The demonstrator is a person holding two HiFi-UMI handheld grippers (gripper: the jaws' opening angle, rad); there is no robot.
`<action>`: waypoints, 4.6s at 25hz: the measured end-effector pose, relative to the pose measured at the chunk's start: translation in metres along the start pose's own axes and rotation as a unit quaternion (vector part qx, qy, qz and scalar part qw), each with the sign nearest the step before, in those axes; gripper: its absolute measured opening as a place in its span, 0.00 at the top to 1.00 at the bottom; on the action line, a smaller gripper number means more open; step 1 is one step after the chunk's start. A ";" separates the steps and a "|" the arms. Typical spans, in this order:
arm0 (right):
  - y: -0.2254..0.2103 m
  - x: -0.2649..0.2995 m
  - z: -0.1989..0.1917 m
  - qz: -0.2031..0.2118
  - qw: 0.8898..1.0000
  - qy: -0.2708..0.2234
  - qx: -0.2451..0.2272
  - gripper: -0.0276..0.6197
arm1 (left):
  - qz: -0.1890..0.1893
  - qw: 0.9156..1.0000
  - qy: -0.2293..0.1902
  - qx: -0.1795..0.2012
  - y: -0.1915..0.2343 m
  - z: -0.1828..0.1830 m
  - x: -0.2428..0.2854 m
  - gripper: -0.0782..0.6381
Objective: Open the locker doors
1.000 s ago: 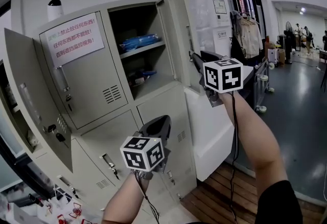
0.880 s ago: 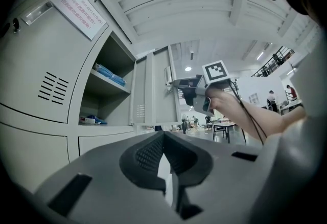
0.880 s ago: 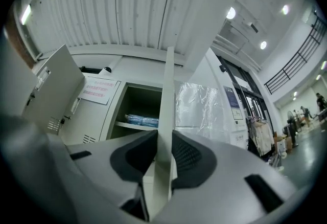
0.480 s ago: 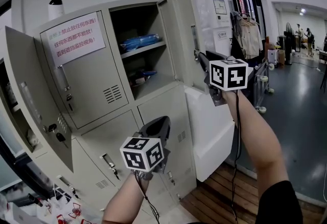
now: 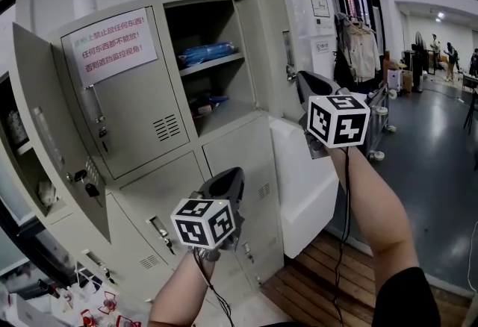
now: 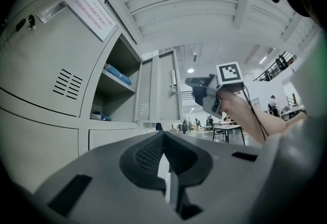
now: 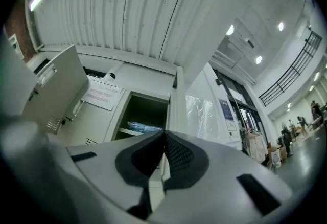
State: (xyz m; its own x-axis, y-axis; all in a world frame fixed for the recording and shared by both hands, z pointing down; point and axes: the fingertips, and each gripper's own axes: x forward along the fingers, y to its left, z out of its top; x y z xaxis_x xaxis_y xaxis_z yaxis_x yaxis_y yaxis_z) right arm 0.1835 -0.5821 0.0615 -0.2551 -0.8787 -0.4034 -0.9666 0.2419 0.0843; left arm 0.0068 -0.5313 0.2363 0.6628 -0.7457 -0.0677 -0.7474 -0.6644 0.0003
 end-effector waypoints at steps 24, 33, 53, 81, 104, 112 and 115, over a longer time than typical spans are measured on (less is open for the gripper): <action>0.160 -0.070 -0.061 0.138 0.987 0.081 0.035 0.96 | 0.119 0.993 -0.003 0.011 0.031 -0.004 -0.140 0.89; 0.142 -0.118 -0.067 0.194 0.975 0.098 0.052 0.96 | 0.185 0.983 -0.008 -0.005 -0.023 -0.011 -0.160 0.89; 0.111 -0.222 -0.060 0.259 0.956 0.105 0.084 0.96 | 0.253 0.967 0.001 -0.006 -0.147 -0.029 -0.196 0.89; 0.107 -0.232 -0.047 0.275 0.952 0.098 0.092 0.96 | 0.262 0.965 -0.010 0.007 -0.169 -0.016 -0.201 0.89; 0.159 -0.227 -0.075 0.309 0.938 0.123 0.099 0.96 | 0.295 0.956 0.002 -0.009 -0.142 -0.039 -0.236 0.89; 0.204 -0.217 -0.105 0.335 0.926 0.137 0.105 0.96 | 0.304 0.952 0.007 -0.015 -0.111 -0.054 -0.250 0.89; 0.222 -0.210 -0.123 0.343 0.921 0.146 0.109 0.96 | 0.311 0.950 0.013 -0.014 -0.094 -0.063 -0.255 0.89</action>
State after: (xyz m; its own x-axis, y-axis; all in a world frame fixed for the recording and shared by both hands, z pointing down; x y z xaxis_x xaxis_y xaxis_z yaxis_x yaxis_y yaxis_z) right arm 0.0192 -0.3942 0.2770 -0.8306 -0.5537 -0.0590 -0.5559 0.8307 0.0296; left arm -0.0892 -0.2816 0.3162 0.0939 -0.9954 -0.0201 -0.9937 -0.0950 0.0595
